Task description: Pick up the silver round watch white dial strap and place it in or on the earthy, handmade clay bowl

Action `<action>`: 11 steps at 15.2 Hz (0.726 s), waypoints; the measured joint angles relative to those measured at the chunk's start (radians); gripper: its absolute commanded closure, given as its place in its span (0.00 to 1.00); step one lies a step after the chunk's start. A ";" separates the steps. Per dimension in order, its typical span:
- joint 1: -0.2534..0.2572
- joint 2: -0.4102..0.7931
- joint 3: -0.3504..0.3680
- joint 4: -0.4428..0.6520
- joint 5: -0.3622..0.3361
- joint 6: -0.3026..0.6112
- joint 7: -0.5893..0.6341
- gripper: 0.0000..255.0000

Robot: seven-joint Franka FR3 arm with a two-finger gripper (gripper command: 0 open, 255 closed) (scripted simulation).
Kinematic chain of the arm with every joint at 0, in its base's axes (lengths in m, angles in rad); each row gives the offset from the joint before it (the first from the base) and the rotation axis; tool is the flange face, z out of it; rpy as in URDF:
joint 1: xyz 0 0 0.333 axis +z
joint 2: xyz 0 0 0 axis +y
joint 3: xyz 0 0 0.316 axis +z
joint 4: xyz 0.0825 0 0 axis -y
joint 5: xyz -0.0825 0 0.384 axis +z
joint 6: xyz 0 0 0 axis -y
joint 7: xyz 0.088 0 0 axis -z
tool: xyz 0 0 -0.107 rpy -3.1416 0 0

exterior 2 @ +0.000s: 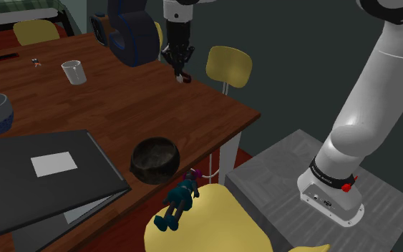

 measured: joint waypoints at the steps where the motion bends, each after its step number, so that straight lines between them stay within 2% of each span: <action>1: 0.012 -0.004 0.011 -0.006 0.000 0.004 0.022 1.00; 11: 0.119 -0.060 0.117 -0.038 0.011 0.005 0.234 1.00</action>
